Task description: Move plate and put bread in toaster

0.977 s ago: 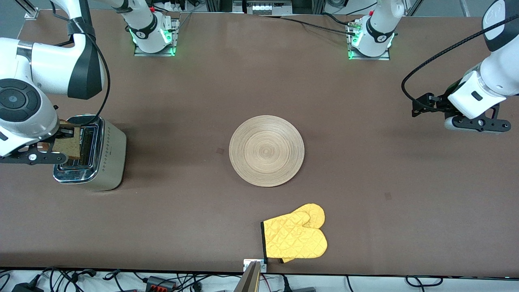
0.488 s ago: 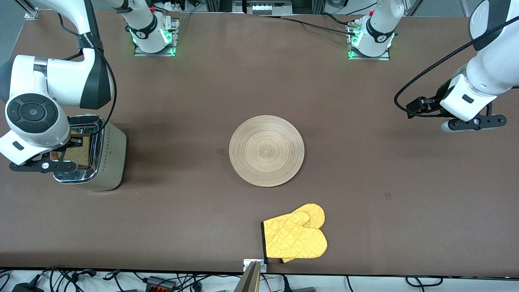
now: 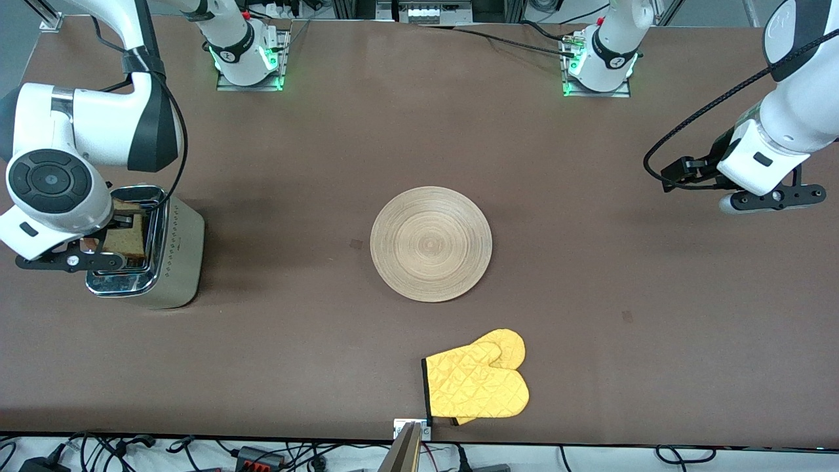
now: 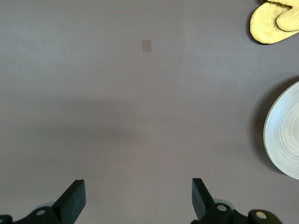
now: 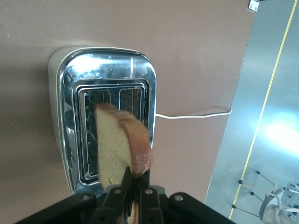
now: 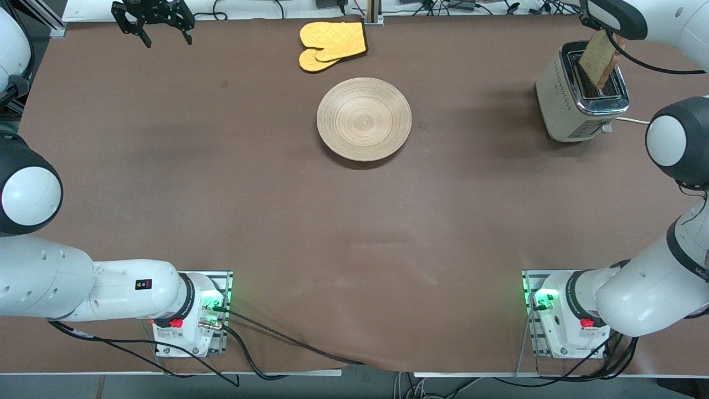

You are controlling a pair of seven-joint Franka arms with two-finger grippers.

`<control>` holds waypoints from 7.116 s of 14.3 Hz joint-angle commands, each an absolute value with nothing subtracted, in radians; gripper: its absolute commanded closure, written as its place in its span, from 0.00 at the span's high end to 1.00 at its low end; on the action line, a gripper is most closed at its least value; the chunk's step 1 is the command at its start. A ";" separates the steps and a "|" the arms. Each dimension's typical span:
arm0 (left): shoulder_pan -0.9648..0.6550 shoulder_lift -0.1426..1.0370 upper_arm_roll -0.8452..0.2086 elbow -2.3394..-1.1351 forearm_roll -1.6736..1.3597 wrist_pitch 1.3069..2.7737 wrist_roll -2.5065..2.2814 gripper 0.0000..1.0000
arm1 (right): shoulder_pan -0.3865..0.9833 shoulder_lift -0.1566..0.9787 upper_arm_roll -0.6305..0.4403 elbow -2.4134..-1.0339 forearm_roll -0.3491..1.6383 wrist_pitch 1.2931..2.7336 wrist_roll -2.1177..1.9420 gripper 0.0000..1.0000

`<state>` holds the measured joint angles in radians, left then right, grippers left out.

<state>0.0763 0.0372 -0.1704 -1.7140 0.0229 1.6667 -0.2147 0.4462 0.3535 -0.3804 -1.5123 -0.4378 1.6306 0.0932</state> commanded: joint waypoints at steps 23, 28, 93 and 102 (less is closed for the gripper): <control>0.179 0.052 -0.172 -1.740 -0.116 1.672 -0.135 1.00 | 0.425 0.380 -0.373 -1.560 -0.397 1.755 0.110 0.00; 0.198 0.044 -0.187 -1.712 -0.109 1.724 -0.086 1.00 | 0.425 0.376 -0.373 -1.581 -0.394 1.756 0.110 0.00; -0.028 0.008 -0.014 -1.706 0.008 1.677 -0.071 1.00 | -0.009 -0.078 -0.040 -1.793 -0.008 1.744 -0.043 1.00; -0.026 0.008 -0.012 -1.706 0.005 1.663 -0.071 1.00 | -0.012 -0.084 -0.040 -1.792 -0.003 1.724 -0.029 1.00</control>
<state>-0.0131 0.0132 -0.0256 -1.7112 -0.0126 1.6836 -0.0867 0.0052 -0.0599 -0.0541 -1.7687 0.0023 1.7341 -0.0259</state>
